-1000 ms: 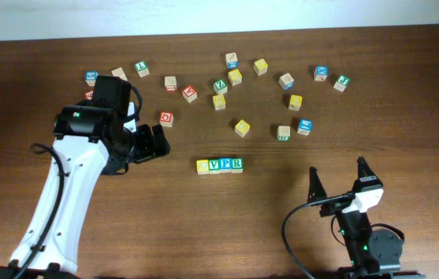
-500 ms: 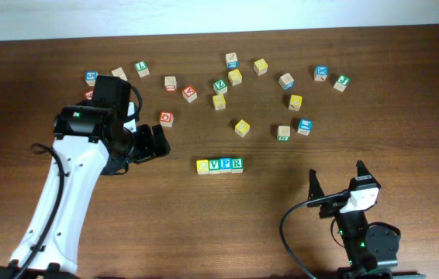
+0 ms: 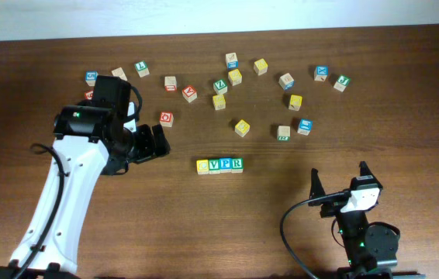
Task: Spell out CVPR
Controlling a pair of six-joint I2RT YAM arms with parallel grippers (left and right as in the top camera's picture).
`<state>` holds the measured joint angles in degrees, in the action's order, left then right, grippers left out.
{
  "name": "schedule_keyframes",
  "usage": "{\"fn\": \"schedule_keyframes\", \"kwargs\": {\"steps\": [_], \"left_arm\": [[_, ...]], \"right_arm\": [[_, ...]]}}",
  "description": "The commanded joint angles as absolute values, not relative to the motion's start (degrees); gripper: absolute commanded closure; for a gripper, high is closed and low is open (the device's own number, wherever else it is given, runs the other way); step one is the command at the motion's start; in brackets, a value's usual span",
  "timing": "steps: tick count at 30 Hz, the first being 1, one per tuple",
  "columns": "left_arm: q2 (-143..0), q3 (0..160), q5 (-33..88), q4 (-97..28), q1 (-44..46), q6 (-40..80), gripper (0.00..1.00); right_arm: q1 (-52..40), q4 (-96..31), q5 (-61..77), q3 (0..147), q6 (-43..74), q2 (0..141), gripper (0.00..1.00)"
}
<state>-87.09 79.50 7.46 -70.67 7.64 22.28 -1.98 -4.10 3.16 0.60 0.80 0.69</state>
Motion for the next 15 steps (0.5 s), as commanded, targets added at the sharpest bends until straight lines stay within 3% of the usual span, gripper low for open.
{"fn": "schedule_keyframes", "kwargs": {"steps": [1, 15], "left_arm": [[-86.46, 80.07, 7.66, -70.61, 7.44, 22.02, 0.01], [-86.46, 80.07, 7.66, -70.61, 7.44, 22.02, 0.01]], "right_arm": [[-2.50, -4.93, 0.78, 0.32, 0.25, 0.19, 0.02], [-2.50, -4.58, 0.82, 0.32, 1.06, 0.19, 0.02]]}}
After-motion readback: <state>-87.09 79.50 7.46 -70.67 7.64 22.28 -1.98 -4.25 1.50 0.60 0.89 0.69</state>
